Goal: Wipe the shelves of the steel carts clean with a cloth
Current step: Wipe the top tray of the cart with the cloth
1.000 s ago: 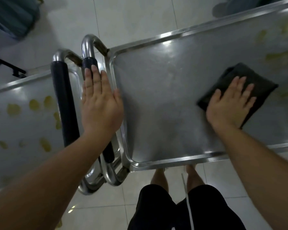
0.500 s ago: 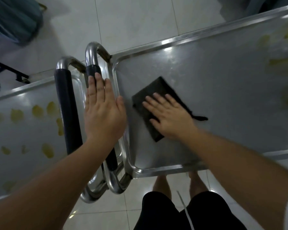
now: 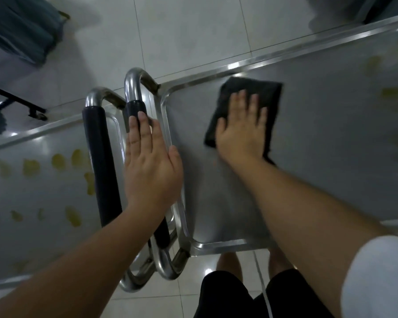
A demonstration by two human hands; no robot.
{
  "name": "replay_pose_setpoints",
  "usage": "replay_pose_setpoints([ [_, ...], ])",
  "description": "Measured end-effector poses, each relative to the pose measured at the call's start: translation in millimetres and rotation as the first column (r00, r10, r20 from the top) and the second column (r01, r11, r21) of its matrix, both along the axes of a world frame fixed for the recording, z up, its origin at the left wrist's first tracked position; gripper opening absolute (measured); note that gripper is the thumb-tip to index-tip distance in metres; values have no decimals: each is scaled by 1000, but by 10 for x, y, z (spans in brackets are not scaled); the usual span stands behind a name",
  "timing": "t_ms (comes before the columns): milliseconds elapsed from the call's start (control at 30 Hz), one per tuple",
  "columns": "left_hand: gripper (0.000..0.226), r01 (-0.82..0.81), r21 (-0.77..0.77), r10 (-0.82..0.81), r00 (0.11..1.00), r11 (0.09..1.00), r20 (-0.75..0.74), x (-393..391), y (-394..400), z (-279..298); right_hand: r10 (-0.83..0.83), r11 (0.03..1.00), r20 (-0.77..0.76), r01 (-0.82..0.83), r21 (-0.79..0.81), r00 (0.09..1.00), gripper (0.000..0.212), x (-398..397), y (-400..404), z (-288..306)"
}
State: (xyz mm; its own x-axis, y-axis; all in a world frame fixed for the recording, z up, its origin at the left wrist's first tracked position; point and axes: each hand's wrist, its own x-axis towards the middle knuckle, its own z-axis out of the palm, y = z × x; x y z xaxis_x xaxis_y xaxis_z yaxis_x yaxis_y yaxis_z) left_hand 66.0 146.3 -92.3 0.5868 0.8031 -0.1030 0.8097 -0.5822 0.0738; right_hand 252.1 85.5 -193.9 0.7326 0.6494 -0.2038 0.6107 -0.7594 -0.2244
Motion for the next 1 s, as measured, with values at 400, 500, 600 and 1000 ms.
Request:
replay_pose_setpoints([
  [400,68,-6,-21,6,1000,1000,-7,-13,-6,-8,559,826,35,-560,62,829,74,866,-238,-121],
  [500,69,-8,-21,8,1000,1000,-10,-15,-5,-14,63,998,57,-65,22,996,75,1715,-432,-117],
  [600,70,-2,-12,2,1000,1000,0,-22,5,-20,-423,905,34,424,-17,905,77,1919,-262,-90],
  [1000,66,8,31,-9,1000,999,26,-29,1,-19,523,852,-56,-523,11,851,70,-505,733,-45],
])
